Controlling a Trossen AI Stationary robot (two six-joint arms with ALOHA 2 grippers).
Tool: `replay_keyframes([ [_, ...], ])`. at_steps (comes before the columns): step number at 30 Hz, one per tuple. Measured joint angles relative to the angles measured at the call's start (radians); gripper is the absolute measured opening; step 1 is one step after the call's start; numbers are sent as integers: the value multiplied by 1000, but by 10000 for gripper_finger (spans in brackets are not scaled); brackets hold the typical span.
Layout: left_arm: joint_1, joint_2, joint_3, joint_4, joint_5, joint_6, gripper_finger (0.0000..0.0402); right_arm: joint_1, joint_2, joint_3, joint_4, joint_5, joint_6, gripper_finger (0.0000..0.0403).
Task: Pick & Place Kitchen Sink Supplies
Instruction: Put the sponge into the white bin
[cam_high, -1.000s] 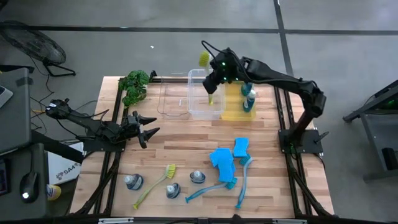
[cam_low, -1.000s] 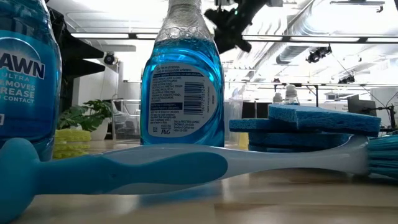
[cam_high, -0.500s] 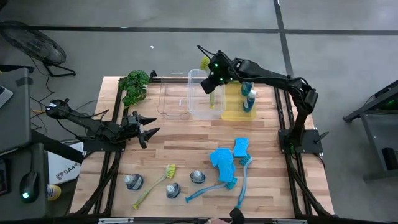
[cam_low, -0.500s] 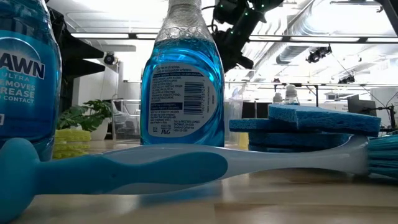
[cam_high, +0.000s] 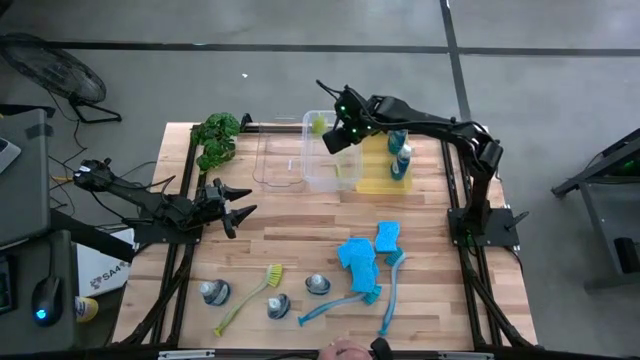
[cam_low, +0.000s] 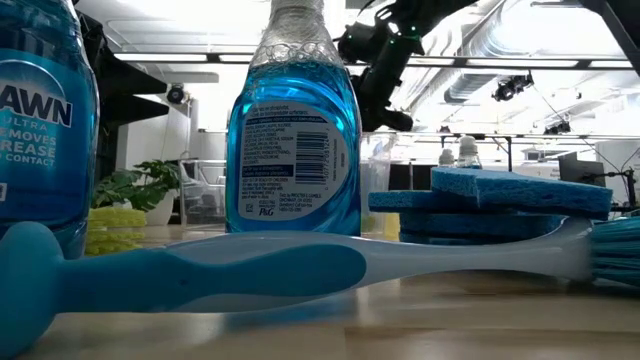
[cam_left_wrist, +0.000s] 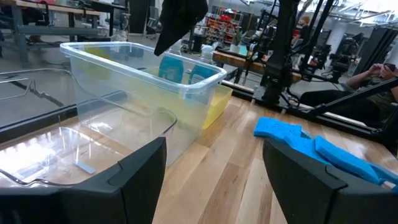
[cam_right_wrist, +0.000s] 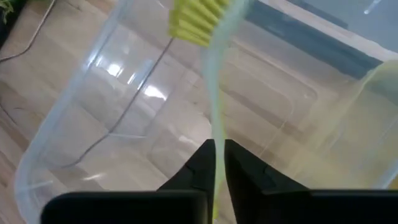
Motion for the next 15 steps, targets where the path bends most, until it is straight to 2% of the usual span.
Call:
replay_keyframes([
  [6, 0, 0, 0, 0, 0, 0, 264, 0, 0, 0, 0, -14, -6, 1],
  [15, 0, 0, 0, 0, 0, 0, 264, 18, -49, 0, 31, -52, -42, 44],
])
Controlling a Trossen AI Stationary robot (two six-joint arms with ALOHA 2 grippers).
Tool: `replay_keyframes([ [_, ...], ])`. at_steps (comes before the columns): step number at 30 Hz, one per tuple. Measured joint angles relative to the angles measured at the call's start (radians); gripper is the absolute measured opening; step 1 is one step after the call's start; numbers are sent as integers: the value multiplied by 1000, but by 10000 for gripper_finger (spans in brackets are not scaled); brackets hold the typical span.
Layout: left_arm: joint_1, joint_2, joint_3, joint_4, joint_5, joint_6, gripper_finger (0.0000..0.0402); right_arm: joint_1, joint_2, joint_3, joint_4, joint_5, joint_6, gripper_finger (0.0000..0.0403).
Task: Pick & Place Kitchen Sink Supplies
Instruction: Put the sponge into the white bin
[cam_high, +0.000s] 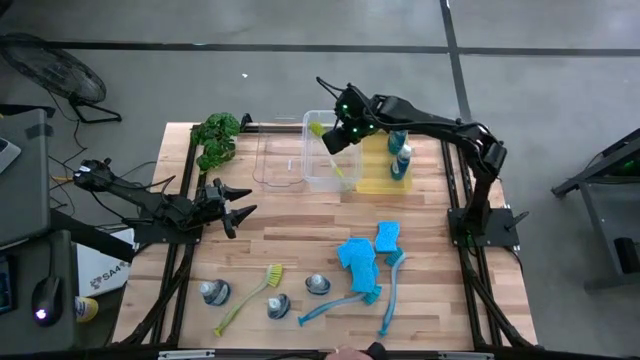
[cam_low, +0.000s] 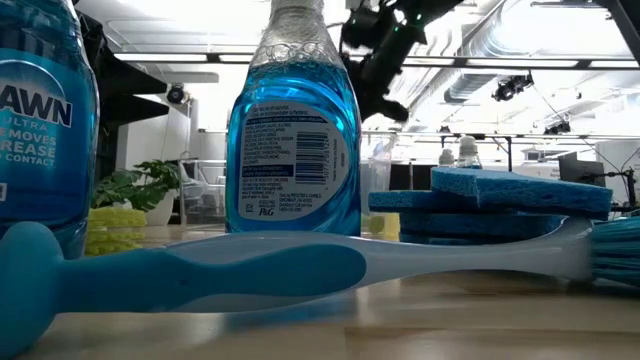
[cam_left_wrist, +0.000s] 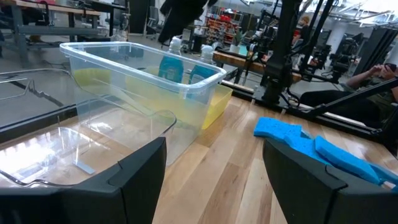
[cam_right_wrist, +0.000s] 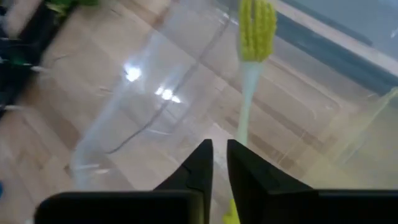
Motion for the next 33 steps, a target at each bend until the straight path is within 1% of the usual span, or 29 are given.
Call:
replay_keyframes([
  [7, 0, 0, 0, 0, 0, 0, 264, 46, -84, 1, -59, 18, -27, 120],
  [14, 0, 0, 0, 0, 0, 0, 264, 141, -172, 2, -249, 146, -36, 198],
  [17, 0, 0, 0, 0, 0, 0, 264, 187, -216, 2, -336, 180, -23, 217],
  [21, 0, 0, 0, 0, 0, 0, 264, 239, -266, -18, -423, 190, 18, 224],
  [23, 0, 0, 0, 0, 0, 0, 264, 260, -307, -73, -429, 171, 40, 223],
  [25, 0, 0, 0, 0, 0, 0, 264, 283, -362, -155, -407, 142, 78, 221],
  [30, 0, 0, 0, 0, 0, 0, 264, 360, -538, -423, -271, 92, 226, 222],
  [33, 0, 0, 0, 0, 0, 0, 264, 414, -647, -575, -197, 88, 337, 221],
])
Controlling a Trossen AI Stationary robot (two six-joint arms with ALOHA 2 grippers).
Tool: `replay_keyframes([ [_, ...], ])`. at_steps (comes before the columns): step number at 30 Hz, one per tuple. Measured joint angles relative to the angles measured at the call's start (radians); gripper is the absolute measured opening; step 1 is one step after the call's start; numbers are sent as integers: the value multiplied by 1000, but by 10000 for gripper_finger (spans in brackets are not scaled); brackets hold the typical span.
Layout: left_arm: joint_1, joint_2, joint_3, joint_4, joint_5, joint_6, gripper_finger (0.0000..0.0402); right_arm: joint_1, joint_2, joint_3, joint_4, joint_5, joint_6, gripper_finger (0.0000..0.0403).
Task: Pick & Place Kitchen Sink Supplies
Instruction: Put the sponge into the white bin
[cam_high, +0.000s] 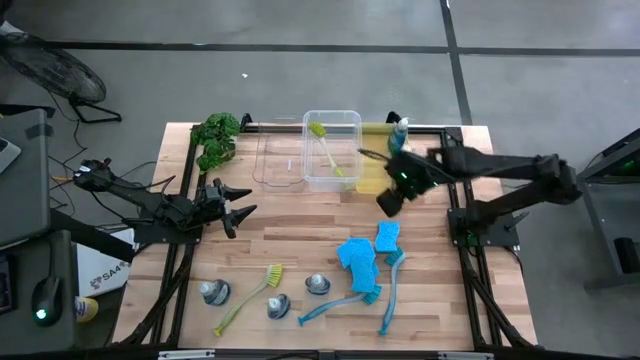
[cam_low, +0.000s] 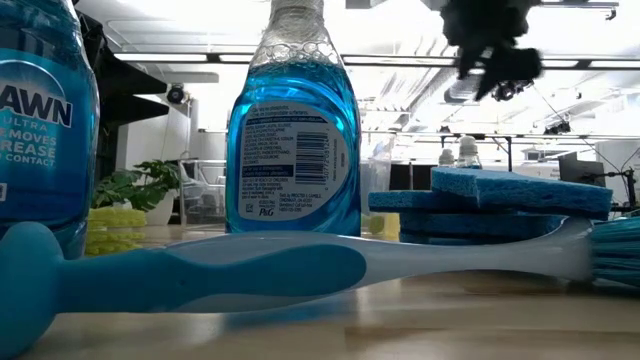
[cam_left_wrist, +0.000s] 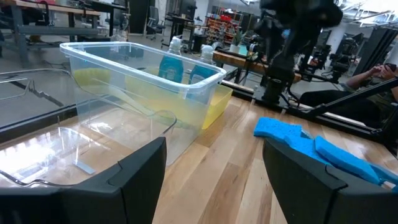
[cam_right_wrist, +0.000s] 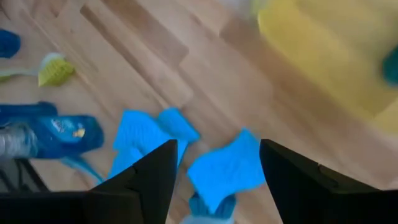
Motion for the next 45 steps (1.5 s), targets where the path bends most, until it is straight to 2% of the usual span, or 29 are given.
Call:
replay_keyframes([
  [4, 0, 0, 0, 0, 0, 0, 264, 67, -117, -164, 57, 0, 118, 221],
  [10, 0, 0, 0, 0, 0, 0, 264, 142, -228, -352, 116, -1, 269, 222],
  [21, 0, 0, 0, 0, 0, 0, 264, 232, -246, -613, 419, -47, 567, 222],
  [25, 0, 0, 0, 0, 0, 0, 264, 245, -229, -664, 493, -46, 642, 222],
  [32, 0, 0, 0, 0, 0, 0, 264, 248, -171, -677, 522, -29, 702, 222],
  [45, 0, 0, 0, 0, 0, 0, 264, 247, -20, -677, 683, -21, 730, 222],
])
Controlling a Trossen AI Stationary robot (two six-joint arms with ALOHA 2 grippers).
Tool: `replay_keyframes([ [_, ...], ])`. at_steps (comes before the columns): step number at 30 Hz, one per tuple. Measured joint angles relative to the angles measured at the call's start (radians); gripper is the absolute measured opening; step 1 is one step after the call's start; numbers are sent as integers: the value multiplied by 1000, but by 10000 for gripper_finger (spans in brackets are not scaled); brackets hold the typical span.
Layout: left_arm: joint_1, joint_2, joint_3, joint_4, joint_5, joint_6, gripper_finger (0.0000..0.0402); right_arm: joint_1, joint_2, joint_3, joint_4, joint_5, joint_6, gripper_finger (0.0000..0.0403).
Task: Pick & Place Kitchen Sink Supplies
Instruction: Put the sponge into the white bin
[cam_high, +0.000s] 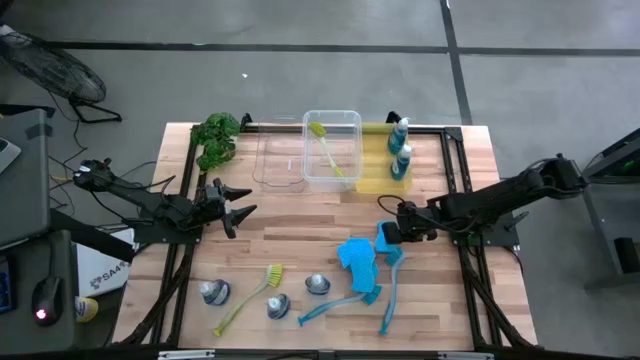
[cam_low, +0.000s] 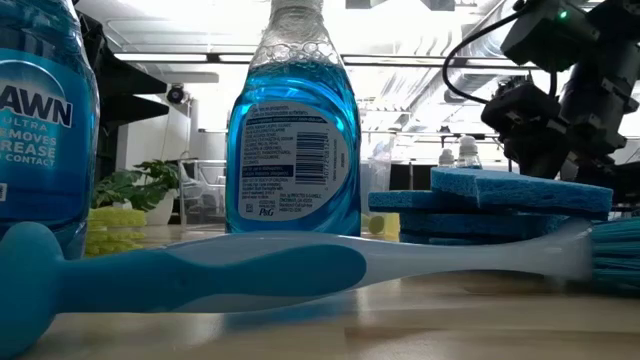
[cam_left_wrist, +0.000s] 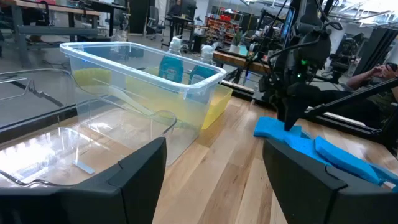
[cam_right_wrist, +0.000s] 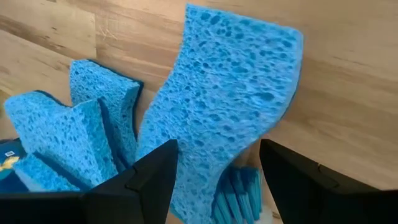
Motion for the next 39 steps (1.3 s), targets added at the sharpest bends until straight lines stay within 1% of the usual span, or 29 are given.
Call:
replay_keyframes([
  [6, 0, 0, 0, 0, 0, 0, 264, 0, 37, 0, 31, 3, 0, 222],
  [9, 0, 0, 0, 0, 0, 0, 264, 0, 41, 0, 31, 7, -6, 215],
  [14, 0, 0, 0, 0, 0, 0, 264, 0, 39, 0, 32, 27, -19, 180],
  [20, 0, 0, 0, 0, 0, 0, 264, 0, 38, 0, 34, 29, -43, 126],
  [25, 0, 0, 0, 0, 0, 0, 264, 0, 38, 1, 34, 30, -65, 89],
  [34, 0, 0, 0, 0, 0, 0, 264, -1, 38, 1, 35, 2, -79, 38],
  [39, 0, 0, 0, 0, 0, 0, 264, -1, 38, 1, 39, -32, -87, 22],
])
